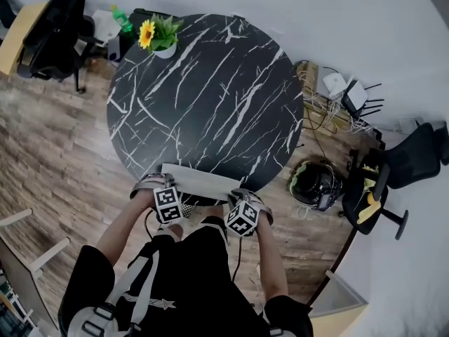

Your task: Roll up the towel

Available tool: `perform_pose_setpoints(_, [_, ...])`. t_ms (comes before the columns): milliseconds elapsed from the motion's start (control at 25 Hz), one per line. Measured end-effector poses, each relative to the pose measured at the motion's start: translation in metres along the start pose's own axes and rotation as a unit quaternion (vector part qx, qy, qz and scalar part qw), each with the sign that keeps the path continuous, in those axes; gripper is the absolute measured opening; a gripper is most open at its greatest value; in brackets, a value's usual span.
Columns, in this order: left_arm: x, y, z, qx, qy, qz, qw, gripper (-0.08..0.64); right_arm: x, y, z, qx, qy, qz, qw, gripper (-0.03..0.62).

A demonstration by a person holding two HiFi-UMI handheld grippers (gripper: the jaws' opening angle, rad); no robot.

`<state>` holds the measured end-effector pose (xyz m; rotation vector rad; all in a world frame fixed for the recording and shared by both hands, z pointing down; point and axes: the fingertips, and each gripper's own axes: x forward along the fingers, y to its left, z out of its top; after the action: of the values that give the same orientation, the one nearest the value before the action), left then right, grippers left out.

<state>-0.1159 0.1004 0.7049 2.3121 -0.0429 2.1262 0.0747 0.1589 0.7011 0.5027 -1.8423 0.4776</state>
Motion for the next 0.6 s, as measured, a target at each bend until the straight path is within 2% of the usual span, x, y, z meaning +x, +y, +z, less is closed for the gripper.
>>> perform_pose_setpoints(200, [0.0,0.001,0.0,-0.003,-0.005,-0.005,1.0,0.07,0.0,-0.002,0.001,0.004,-0.006,0.004,1.0,0.061])
perform_pose_setpoints(320, [-0.001,0.004,0.001,0.001,-0.014,0.017,0.9998,0.091,0.001,-0.001,0.0,-0.001,-0.005,-0.002,1.0,0.063])
perform_pose_setpoints(600, [-0.01,0.024,-0.004,-0.041,-0.048,0.086,0.9942,0.258,-0.004,-0.007,0.001,-0.031,-0.02,-0.086,0.996,0.117])
